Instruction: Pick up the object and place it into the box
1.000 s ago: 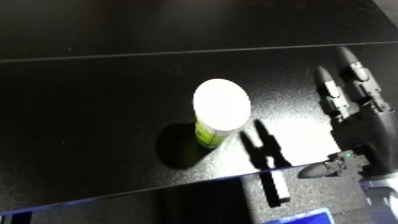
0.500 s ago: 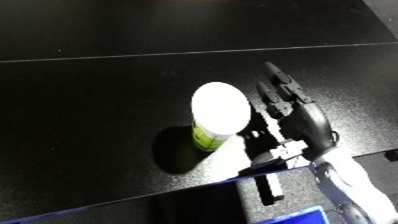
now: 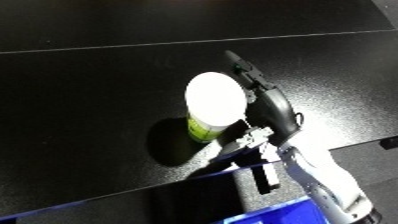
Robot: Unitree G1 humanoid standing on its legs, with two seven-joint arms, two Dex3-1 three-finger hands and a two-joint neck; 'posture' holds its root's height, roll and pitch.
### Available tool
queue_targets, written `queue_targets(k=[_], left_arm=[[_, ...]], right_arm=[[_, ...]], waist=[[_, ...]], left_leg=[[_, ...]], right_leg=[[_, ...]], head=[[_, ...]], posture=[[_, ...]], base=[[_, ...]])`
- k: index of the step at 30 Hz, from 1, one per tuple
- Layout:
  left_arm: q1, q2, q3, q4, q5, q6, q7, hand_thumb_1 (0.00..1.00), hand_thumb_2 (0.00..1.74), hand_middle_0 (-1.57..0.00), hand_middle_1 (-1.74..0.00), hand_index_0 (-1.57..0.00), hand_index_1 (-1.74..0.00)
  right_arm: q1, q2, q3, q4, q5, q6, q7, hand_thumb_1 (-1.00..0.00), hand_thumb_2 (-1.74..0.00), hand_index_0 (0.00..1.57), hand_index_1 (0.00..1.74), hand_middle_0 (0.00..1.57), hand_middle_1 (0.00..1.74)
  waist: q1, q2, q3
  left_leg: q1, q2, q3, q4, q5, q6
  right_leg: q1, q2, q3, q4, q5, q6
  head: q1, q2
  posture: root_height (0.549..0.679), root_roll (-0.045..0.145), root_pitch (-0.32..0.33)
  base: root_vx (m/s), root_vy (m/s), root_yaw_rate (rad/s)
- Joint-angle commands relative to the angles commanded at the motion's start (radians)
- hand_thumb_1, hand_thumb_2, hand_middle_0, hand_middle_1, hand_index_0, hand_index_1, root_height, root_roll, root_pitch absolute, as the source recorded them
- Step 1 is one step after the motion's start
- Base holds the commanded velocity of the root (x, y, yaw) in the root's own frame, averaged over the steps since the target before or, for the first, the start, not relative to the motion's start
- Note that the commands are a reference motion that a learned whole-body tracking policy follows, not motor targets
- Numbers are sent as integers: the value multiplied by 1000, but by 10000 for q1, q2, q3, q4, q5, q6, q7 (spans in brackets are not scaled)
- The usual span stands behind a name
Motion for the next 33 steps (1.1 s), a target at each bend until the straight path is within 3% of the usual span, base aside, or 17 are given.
queue_targets(k=[13, 23, 27, 33], left_arm=[[17, -127, -62, -53, 20, 17, 31, 0, 0, 0, 0, 0, 0], [70, -111, 82, -37, 16, -117, 36, 0, 0, 0, 0, 0, 0], [84, -77, 269, -48, -99, -171, 60, 0, 0, 0, 0, 0, 0], [110, -195, 518, 69, -487, -367, 52, 0, 0, 0, 0, 0, 0]], right_arm=[[-63, 220, 158, -332, -209, 101, -261, -900, -1566, 1413, 1566, 1413, 1566], [269, -233, -160, -866, -868, -129, -339, -900, -1566, 1413, 1566, 1413, 1566], [875, -659, -632, -1658, -1297, -336, -500, -900, -1566, 1413, 1566, 1413, 1566], [2258, -1128, -1791, -2747, -1246, -925, -702, -900, -1566, 1413, 1566, 1413, 1566]], waist=[[-2, 16, -16], [-198, -17, 17], [-455, -62, 57], [-981, -106, 155]], left_leg=[[120, 23, 50, -194, 75, -34], [189, 80, 129, -364, 108, -48], [151, 122, 214, -340, 52, -26], [231, 214, 427, -275, -118, -13]], right_leg=[[89, 28, 37, -170, 44, -9], [80, 116, 106, -295, 98, 11], [-14, 198, 187, -312, 125, 38], [-45, 352, 399, -411, 187, 84]], head=[[106, 23], [269, 233], [236, 128], [292, -268]], posture=[[616, 64, -19], [618, 63, -11], [618, 62, -3], [619, 61, 1]], base=[[0, 4, 11], [-23, 10, -48], [-51, 55, -159], [-28, 81, -168]])
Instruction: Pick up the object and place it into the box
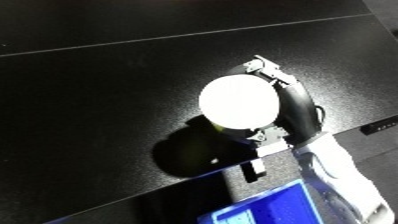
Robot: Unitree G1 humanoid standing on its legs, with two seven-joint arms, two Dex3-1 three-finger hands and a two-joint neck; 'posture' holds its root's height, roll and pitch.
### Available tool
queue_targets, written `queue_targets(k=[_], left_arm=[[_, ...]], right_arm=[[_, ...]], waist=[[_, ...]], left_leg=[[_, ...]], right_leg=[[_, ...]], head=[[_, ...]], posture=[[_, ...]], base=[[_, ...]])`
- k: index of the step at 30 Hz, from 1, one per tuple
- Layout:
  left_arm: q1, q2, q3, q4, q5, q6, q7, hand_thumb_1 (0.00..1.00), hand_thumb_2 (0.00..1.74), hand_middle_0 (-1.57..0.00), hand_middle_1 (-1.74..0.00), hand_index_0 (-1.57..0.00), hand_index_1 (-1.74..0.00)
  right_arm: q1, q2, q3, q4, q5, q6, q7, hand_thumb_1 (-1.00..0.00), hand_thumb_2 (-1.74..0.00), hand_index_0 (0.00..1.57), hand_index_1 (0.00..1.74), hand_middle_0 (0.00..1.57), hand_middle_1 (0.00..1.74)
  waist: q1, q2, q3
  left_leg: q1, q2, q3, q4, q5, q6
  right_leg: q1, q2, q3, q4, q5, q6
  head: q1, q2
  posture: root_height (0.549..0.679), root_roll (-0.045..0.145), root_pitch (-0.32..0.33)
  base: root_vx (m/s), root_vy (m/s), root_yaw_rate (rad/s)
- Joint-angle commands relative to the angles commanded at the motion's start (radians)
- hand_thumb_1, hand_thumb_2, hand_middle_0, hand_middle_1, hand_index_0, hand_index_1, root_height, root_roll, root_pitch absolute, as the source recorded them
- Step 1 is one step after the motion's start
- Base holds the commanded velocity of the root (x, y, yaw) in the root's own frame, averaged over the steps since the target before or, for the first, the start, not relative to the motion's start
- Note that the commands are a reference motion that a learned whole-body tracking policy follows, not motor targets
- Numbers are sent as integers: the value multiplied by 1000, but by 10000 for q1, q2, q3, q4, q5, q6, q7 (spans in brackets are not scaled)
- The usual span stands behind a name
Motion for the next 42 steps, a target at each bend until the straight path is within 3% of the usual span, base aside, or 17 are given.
queue_targets(k=[4, 11, 15, 18, 21, 23, 27, 31, 37, 42], left_arm=[[175, -164, 127, 193, -275, -301, -64, 0, 0, 0, 0, 0, 0], [260, -350, 335, 463, -445, -652, -291, 0, 0, 0, 0, 0, 0], [321, -457, 438, 495, -630, -802, -351, 0, 0, 0, 0, 0, 0], [360, -505, 562, 510, -744, -865, -422, 0, 0, 0, 0, 0, 0], [358, -532, 583, 520, -877, -871, -490, 0, 0, 0, 0, 0, 0], [340, -544, 587, 517, -939, -831, -520, 0, 0, 0, 0, 0, 0], [322, -527, 630, 482, -979, -708, -523, 0, 0, 0, 0, 0, 0], [349, -435, 677, 393, -873, -581, -536, 0, 0, 0, 0, 0, 0], [298, -337, 641, 293, -602, -542, -572, 0, 0, 0, 0, 0, 0], [84, -340, 420, 223, -578, -430, -435, 0, 0, 0, 0, 0, 0]], right_arm=[[989, -35, -876, -579, 346, -653, 165, -900, -1566, 1413, 1566, 1413, 1566], [2500, 158, -2265, -1070, 377, -2508, 405, -900, -1566, 1413, 1566, 1413, 1566], [3368, 332, -3089, -574, 251, -3620, 352, -900, -1566, 1413, 1566, 1413, 1566], [4015, 521, -3832, 147, 242, -4682, -33, -900, -1566, 1413, 1566, 1413, 1566], [4590, 672, -4439, 1079, 386, -5626, -568, -900, -1566, 1413, 1566, 1413, 1566], [4881, 752, -4638, 1818, 608, -5988, -700, -900, -1566, 1413, 1566, 1413, 1566], [5387, 948, -4523, 3724, 1058, -6043, -469, -900, -1566, 1413, 1566, 1413, 1566], [5464, 1045, -3666, 5473, 1177, -5470, 285, -900, -1566, 1413, 1566, 1413, 1566], [5022, 1283, -2281, 7371, 2100, -4547, 1657, -600, -1044, 942, 1044, 942, 1044], [4513, 1333, -1609, 8217, 1666, -4150, 1783, -350, -609, 549, 609, 549, 609]], waist=[[-361, -1, 64], [-971, 55, 147], [-1323, 129, 153], [-1550, 209, 153], [-1685, 308, 177], [-1731, 362, 209], [-1765, 410, 305], [-1670, 423, 372], [-1414, 454, 371], [-1215, 551, 309]], left_leg=[[215, 32, 202, -82, -94, 36], [551, 9, 534, -263, -223, 89], [752, 7, 733, -227, -380, 168], [891, -24, 858, -234, -467, 225], [1002, -74, 955, -333, -476, 256], [1050, -102, 993, -402, -460, 271], [1026, -173, 995, -449, -434, 316], [932, -237, 913, -430, -418, 374], [825, -355, 727, -414, -390, 464], [724, -441, 630, -365, -382, 482]], right_leg=[[89, 172, 139, -72, -44, -26], [168, 494, 368, -85, -123, -64], [230, 589, 473, -40, -199, -98], [261, 647, 542, -24, -243, -111], [279, 698, 597, -73, -242, -106], [287, 719, 629, -118, -225, -106], [236, 767, 672, -170, -170, -123], [172, 806, 684, -211, -117, -173], [155, 813, 632, -245, -71, -257], [128, 768, 569, -205, -81, -269]], head=[[100, -264], [891, -833], [1047, -1003], [1116, -1011], [1155, -944], [1149, -884], [1220, -766], [1478, -790], [1933, -1049], [2302, -1399]], posture=[[620, 63, 0], [620, 63, 2], [620, 66, -3], [620, 68, -4], [621, 69, -2], [621, 69, -1], [622, 69, 3], [622, 67, 7], [622, 65, 7], [622, 65, 9]], base=[[4, 94, -174], [-1, 86, -169], [42, 106, -221], [36, 99, -182], [16, 84, -129], [5, 62, -82], [-13, 31, -40], [-28, -7, 8], [-17, -30, 58], [-23, -30, 82]])
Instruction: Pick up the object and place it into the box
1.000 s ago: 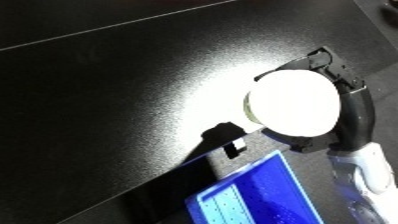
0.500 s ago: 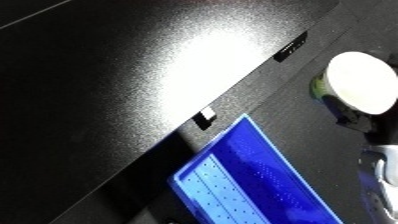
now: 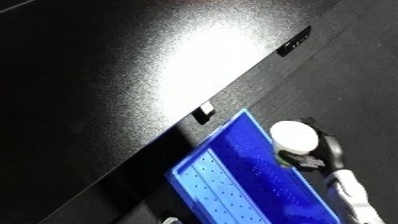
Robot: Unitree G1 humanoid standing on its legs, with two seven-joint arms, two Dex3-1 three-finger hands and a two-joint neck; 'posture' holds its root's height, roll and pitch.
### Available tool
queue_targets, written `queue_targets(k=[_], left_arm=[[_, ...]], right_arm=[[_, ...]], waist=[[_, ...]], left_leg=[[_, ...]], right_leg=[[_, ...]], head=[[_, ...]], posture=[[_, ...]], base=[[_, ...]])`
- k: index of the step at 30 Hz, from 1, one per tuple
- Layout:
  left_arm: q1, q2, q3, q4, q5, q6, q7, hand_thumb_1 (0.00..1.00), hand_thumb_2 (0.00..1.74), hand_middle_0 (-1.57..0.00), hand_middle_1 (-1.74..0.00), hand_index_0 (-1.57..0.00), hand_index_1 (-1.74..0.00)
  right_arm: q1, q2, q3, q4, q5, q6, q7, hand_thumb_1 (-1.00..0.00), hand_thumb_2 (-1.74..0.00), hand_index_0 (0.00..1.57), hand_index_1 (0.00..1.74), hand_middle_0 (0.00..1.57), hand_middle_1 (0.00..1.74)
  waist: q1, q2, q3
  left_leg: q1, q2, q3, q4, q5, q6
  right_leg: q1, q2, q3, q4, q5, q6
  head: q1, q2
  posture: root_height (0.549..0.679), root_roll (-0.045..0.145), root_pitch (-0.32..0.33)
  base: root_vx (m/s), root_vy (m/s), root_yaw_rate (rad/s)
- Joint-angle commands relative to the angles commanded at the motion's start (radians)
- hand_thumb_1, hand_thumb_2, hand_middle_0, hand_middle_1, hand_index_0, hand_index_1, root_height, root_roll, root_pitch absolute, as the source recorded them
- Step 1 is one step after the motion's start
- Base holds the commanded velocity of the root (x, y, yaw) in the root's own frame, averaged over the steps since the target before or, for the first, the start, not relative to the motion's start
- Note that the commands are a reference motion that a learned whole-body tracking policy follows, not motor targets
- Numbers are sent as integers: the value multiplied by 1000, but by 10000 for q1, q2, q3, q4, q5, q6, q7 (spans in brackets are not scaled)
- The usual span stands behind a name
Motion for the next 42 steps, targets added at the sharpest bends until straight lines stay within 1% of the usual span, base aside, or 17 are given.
queue_targets(k=[1, 3, 5, 7, 12, 17, 19, 22, 24, 28, 32, 34, 38, 42], left_arm=[[-38, 1, -41, -15, -8, 41, 34, 0, 0, 0, 0, 0, 0], [-88, 4, -119, -34, -28, 102, 81, 0, 0, 0, 0, 0, 0], [-121, 2, -187, -35, -20, 147, 96, 0, 0, 0, 0, 0, 0], [-132, 2, -242, -21, -17, 172, 76, 0, 0, 0, 0, 0, 0], [-162, -42, -355, 16, -54, 197, 54, 0, 0, 0, 0, 0, 0], [-171, -86, -390, 83, -20, 187, 31, 0, 0, 0, 0, 0, 0], [-178, -98, -407, 107, -3, 192, 24, 0, 0, 0, 0, 0, 0], [-162, -105, -445, 121, 9, 210, 22, 0, 0, 0, 0, 0, 0], [-135, -108, -467, 120, 21, 218, 25, 0, 0, 0, 0, 0, 0], [-86, -112, -504, 91, 72, 214, 39, 0, 0, 0, 0, 0, 0], [-68, -83, -552, 29, 183, 241, 83, 0, 0, 0, 0, 0, 0], [-91, -40, -579, -10, 208, 287, 106, 0, 0, 0, 0, 0, 0], [-194, 31, -641, -12, 294, 374, 155, 0, 0, 0, 0, 0, 0], [-296, 88, -676, 107, 430, 367, 254, 0, 0, 0, 0, 0, 0]], right_arm=[[-90, -4, 105, 92, -109, 103, -18, -300, -522, 471, 522, 471, 522], [-240, -20, 273, 217, -293, 249, -59, -200, -348, 314, 348, 314, 348], [-371, -38, 403, 310, -419, 341, -80, -100, -174, 157, 174, 157, 174], [-456, -51, 461, 386, -515, 388, -51, 0, 0, 0, 0, 0, 0], [-557, -9, 553, 559, -695, 507, 84, 0, 0, 0, 0, 0, 0], [-629, 105, 684, 806, -732, 738, 298, 0, 0, 0, 0, 0, 0], [-648, 165, 724, 923, -686, 815, 356, 0, 0, 0, 0, 0, 0], [-659, 227, 791, 1039, -732, 882, 420, 0, 0, 0, 0, 0, 0], [-673, 264, 877, 1087, -879, 908, 498, 0, 0, 0, 0, 0, 0], [-778, 329, 1169, 1107, -1404, 1054, 767, 0, 0, 0, 0, 0, 0], [-981, 372, 1621, 977, -2080, 1491, 1036, 0, 0, 0, 0, 0, 0], [-1110, 407, 1868, 971, -2233, 1830, 1228, 0, 0, 0, 0, 0, 0], [-1482, 528, 2333, 1277, -2260, 2558, 1706, 0, 0, 0, 0, 0, 0], [-1915, 715, 2673, 1765, -1955, 3093, 2405, 0, 0, 0, 0, 0, 0]], waist=[[33, 16, -9], [81, 40, -15], [120, 66, -16], [133, 95, -14], [161, 163, -36], [234, 187, -126], [267, 186, -160], [319, 184, -196], [366, 184, -218], [493, 183, -277], [683, 148, -374], [804, 118, -428], [1088, 31, -531], [1403, -86, -619]], left_leg=[[-33, -14, -8, 38, -11, 3], [-99, -34, -18, 138, -42, 9], [-164, -46, -17, 263, -81, 11], [-212, -47, -7, 358, -99, 5], [-277, -52, 19, 454, -81, -34], [-308, -64, 18, 430, -43, -66], [-313, -65, 7, 407, -4, -88], [-313, -62, -26, 371, 91, -138], [-304, -59, -54, 343, 149, -170], [-252, -75, -119, 259, 202, -205], [-194, -101, -217, 138, 278, -255], [-161, -110, -275, 59, 307, -272], [-127, -127, -422, -59, 386, -298], [-173, -141, -592, -107, 478, -322]], right_leg=[[-19, -6, -19, 30, -9, -5], [-61, -15, -54, 110, -33, -19], [-105, -32, -84, 213, -63, -34], [-146, -49, -93, 300, -86, -38], [-210, -85, -93, 397, -109, -36], [-222, -99, -123, 395, -114, -43], [-210, -102, -142, 385, -113, -43], [-166, -112, -173, 362, -117, -48], [-122, -130, -197, 339, -122, -53], [-22, -170, -243, 292, -134, -68], [114, -211, -290, 210, -150, -84], [186, -242, -325, 155, -153, -81], [347, -313, -438, 38, -147, -84], [447, -401, -591, -6, -142, -82]], head=[[156, -169], [277, -303], [399, -529], [435, -642], [442, -743], [503, -870], [524, -947], [518, -972], [478, -944], [178, -958], [-250, -911], [-503, -881], [-1083, -761], [-1938, -779]], posture=[[621, 65, 9], [620, 65, 9], [619, 66, 7], [618, 67, 5], [616, 70, 3], [617, 72, 4], [617, 73, 5], [617, 74, 3], [618, 74, 1], [619, 77, -4], [620, 79, -9], [621, 80, -11], [623, 80, -17], [623, 76, -21]], base=[[-38, -24, 69], [-30, -20, 57], [-20, -20, 51], [-8, -12, 31], [-6, -5, 25], [-5, -16, 47], [2, -29, 56], [7, -29, 52], [10, -30, 61], [13, -31, 89], [13, -49, 143], [9, -67, 171], [8, -78, 178], [6, -90, 162]])
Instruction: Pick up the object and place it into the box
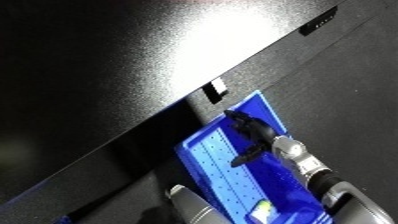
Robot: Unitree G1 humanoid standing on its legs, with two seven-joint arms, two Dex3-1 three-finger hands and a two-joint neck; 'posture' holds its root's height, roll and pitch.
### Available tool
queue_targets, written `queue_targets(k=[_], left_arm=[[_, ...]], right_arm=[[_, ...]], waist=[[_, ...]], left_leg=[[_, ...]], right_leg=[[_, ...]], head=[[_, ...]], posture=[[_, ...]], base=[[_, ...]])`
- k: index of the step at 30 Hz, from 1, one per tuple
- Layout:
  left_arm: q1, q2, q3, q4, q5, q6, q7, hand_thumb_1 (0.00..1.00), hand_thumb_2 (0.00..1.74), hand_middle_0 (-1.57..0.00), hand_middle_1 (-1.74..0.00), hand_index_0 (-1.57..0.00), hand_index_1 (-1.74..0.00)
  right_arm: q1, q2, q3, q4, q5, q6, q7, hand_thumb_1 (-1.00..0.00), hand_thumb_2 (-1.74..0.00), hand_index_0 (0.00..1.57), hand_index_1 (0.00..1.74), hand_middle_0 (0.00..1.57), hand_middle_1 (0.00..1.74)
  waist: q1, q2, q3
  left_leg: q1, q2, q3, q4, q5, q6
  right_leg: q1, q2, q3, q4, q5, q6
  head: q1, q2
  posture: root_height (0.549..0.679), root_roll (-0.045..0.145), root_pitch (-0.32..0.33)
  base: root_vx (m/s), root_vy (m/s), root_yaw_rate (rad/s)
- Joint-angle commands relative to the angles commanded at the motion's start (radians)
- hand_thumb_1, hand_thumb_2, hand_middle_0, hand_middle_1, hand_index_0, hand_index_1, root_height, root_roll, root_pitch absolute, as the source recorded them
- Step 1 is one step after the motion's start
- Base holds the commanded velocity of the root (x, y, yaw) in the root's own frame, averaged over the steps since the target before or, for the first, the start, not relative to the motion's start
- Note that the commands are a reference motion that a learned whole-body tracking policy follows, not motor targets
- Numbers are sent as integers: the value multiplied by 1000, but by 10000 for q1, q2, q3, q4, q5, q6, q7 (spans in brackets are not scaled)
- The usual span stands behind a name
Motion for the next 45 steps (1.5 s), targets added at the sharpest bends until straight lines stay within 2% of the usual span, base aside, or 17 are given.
queue_targets(k=[4, 11, 17, 21, 26, 29, 35, 40, 45], left_arm=[[-115, 106, 27, 104, 111, -42, 131, 0, 0, 0, 0, 0, 0], [-348, 312, 34, 140, 249, 30, 252, 0, 0, 0, 0, 0, 0], [-479, 398, 36, 115, 321, 112, 398, 0, 0, 0, 0, 0, 0], [-600, 425, 3, 111, 464, 150, 404, 0, 0, 0, 0, 0, 0], [-686, 478, -49, 47, 677, 194, 358, 0, 0, 0, 0, 0, 0], [-664, 520, -128, -31, 791, 148, 287, 0, 0, 0, 0, 0, 0], [-503, 611, -201, -257, 742, -166, 241, 0, 0, 0, 0, 0, 0], [-429, 663, -187, -603, 602, -499, 325, 0, 0, 0, 0, 0, 0], [-442, 821, -154, -1186, 373, -763, 236, 0, 0, 0, 0, 0, 0]], right_arm=[[-256, 269, 257, 467, 114, 408, 461, 0, 0, 0, 0, 0, 0], [-504, 612, 575, 1294, -206, 799, 696, 0, 0, 0, 0, 0, 0], [-652, 933, 766, 1817, -352, 864, 581, 0, 0, 0, 0, 0, 0], [-732, 1100, 833, 2052, -522, 845, 481, 0, 0, 0, 0, 0, 0], [-684, 1287, 943, 2025, -797, 850, 64, 0, 0, 0, 0, 0, 0], [-630, 1335, 1004, 1915, -933, 940, -118, 0, 0, 0, 0, 0, 0], [-402, 1448, 1150, 1662, -846, 999, -435, 0, 0, 0, 0, 0, 0], [-303, 1480, 1281, 1571, -809, 933, -569, 0, 0, 0, 0, 0, 0], [-274, 1465, 1283, 1582, -702, 923, -551, 0, 0, 0, 0, 0, 0]], waist=[[314, -150, -93], [726, -310, -157], [1030, -399, -134], [1201, -422, -123], [1359, -395, -58], [1436, -368, 2], [1558, -346, 145], [1626, -376, 266], [1734, -414, 362]], left_leg=[[-147, 0, -199, -26, 122, -10], [-372, 16, -466, 100, 290, -5], [-470, -11, -625, 205, 420, 10], [-486, -48, -727, 142, 581, -21], [-510, -106, -839, 11, 824, -61], [-553, -145, -879, 14, 906, -78], [-618, -182, -955, 86, 945, -72], [-674, -158, -1008, 161, 938, -79], [-683, -165, -1075, 262, 877, -33]], right_leg=[[6, -97, -182, 76, -24, 28], [26, -303, -490, 268, -46, 101], [105, -444, -761, 342, -17, 173], [161, -536, -904, 351, 24, 231], [157, -662, -1060, 479, 33, 307], [131, -739, -1146, 588, 21, 349], [94, -860, -1252, 704, 8, 438], [99, -906, -1314, 734, -10, 477], [150, -960, -1393, 770, -31, 519]], head=[[-1013, 15], [-2621, -50], [-4667, 90], [-5994, 312], [-7490, 724], [-8208, 967], [-8843, 1141], [-9402, 808], [-9713, 505]], posture=[[622, 69, -21], [620, 59, -28], [619, 53, -38], [619, 51, -43], [617, 50, -50], [616, 51, -53], [614, 50, -56], [614, 49, -56], [613, 47, -61]], base=[[5, -104, 153], [8, -77, 177], [15, -61, 179], [19, -53, 193], [16, -18, 184], [5, -2, 164], [-6, -6, 98], [-21, 3, 26], [-3, -1, 5]])
